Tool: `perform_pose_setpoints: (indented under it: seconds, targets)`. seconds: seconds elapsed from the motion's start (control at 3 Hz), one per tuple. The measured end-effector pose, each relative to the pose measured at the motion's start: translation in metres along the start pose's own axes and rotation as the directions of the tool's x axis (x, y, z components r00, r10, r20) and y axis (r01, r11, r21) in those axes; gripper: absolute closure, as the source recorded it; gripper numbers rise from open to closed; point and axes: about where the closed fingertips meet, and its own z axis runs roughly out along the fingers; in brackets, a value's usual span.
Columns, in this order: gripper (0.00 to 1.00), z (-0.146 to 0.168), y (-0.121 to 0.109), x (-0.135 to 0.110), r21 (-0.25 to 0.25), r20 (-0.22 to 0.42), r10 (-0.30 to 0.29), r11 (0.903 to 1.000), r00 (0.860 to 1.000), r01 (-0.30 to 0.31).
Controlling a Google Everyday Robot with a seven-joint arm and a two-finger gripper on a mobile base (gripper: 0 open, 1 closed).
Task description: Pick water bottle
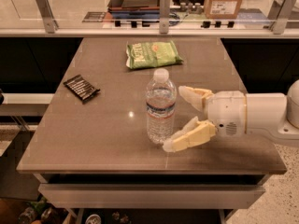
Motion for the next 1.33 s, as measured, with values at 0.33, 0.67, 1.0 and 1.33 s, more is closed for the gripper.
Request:
perform_pose_setpoints:
  seconds: [0.33,0.67,1.0,1.33]
  targets:
    - [0.0,0.015,-0.002,-0.011,-0.012,0.034,-0.001,0.9999,0.999,0.002]
    - [0.0,0.025,0.0,-0.02,-0.024,0.057,-0.005,0.9997,0.998,0.006]
    - [0.16,0.032,0.004,-0.027,-0.037,0.075,-0.01,0.9992,0.997,0.013]
    - [0.39,0.037,0.007,-0.035,-0.057,0.096,-0.028,0.9978,0.995,0.034]
